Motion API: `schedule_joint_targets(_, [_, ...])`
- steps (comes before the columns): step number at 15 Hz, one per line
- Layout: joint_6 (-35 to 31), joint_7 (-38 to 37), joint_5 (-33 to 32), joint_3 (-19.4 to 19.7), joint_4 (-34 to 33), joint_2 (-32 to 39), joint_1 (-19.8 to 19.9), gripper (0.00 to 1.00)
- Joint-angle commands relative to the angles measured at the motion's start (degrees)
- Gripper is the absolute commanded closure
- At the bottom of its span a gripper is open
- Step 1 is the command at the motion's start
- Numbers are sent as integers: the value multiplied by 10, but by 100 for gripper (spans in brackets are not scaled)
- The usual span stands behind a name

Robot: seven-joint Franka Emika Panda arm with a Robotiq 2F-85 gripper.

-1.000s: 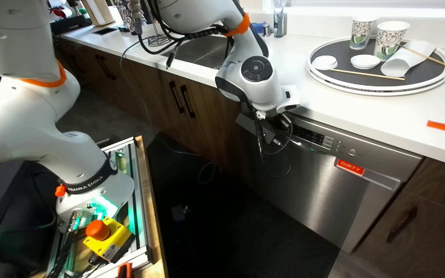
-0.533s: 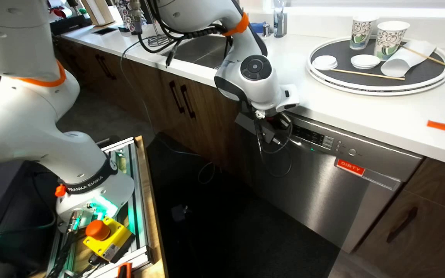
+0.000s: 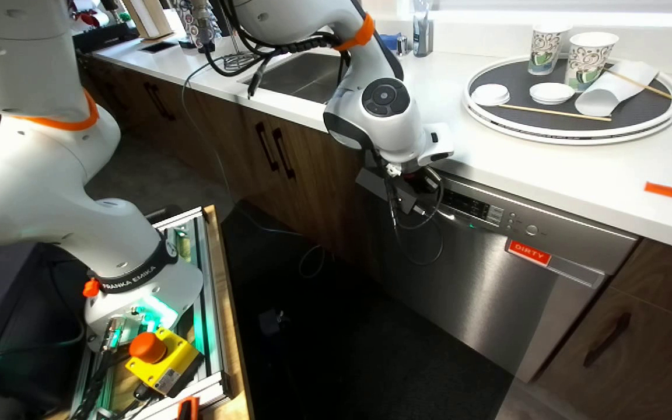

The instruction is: Press the button on the oven

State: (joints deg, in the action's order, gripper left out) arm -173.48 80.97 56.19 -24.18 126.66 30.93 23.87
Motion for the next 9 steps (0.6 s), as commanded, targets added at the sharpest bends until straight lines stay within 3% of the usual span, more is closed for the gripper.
schedule_joint_targets(1, [-12,-1,-2,1,8,-4,-7,100])
schedule_joint_targets(9, [-24,14,16,-15,-9,10,5,100])
